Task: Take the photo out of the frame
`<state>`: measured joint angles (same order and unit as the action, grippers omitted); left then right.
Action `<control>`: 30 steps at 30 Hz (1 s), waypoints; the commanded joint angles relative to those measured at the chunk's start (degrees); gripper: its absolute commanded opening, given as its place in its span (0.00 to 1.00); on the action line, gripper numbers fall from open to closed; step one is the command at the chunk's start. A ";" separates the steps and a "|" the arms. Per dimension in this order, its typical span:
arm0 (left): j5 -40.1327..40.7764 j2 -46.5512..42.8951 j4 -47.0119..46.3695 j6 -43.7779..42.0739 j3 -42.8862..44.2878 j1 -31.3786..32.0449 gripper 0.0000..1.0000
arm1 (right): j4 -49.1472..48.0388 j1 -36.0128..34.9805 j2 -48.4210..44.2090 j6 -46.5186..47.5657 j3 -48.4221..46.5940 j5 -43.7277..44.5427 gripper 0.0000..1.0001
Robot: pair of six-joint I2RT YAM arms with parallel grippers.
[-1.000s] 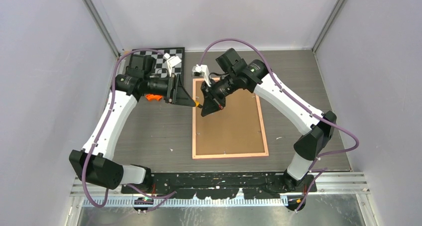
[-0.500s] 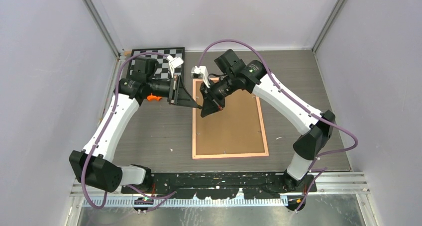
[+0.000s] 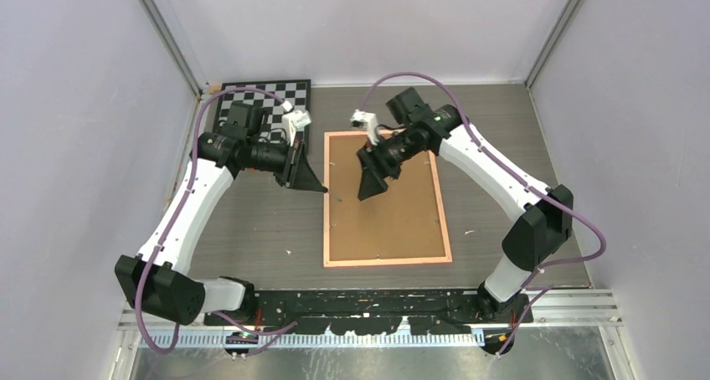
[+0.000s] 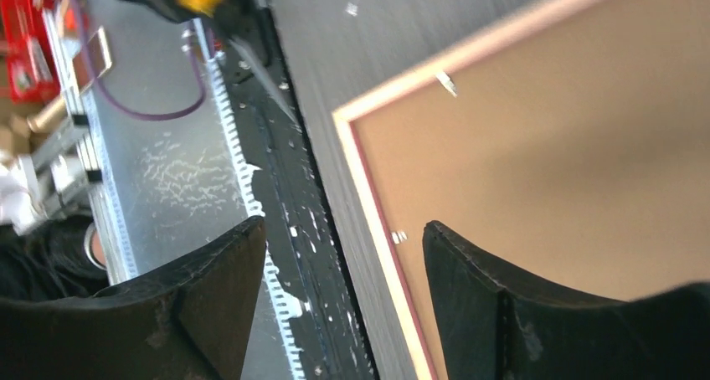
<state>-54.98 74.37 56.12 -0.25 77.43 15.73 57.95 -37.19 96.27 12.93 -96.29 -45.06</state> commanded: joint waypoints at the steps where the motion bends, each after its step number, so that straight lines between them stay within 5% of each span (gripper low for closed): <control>1: 12.09 -2.91 5.32 -15.87 -2.35 3.26 0.00 | -3.64 10.31 -4.98 -3.88 8.52 1.04 0.75; 7: 28.69 -4.71 -0.69 -18.60 -9.12 15.55 0.00 | -6.36 21.70 -7.52 -5.44 18.04 14.65 0.76; 15: 45.82 -3.28 -6.70 -19.59 -12.96 27.36 0.00 | -6.99 26.15 -7.22 -5.90 26.63 26.49 0.79; 21: 50.31 -1.42 -9.25 -20.16 -15.06 32.47 0.00 | -4.98 26.12 -5.78 -2.61 28.51 25.22 0.78; 25: 51.45 -0.27 -10.75 -20.07 -15.39 32.61 0.00 | -2.43 25.35 -9.11 3.18 30.36 15.73 0.77; 30: 51.33 0.35 -10.66 -18.73 -14.39 32.17 0.00 | -3.12 16.64 -16.96 9.58 34.40 11.87 0.77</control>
<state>-4.86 74.89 48.21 -19.73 62.08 48.31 54.22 -14.04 87.42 15.42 -63.99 -27.20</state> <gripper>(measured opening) 0.194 0.775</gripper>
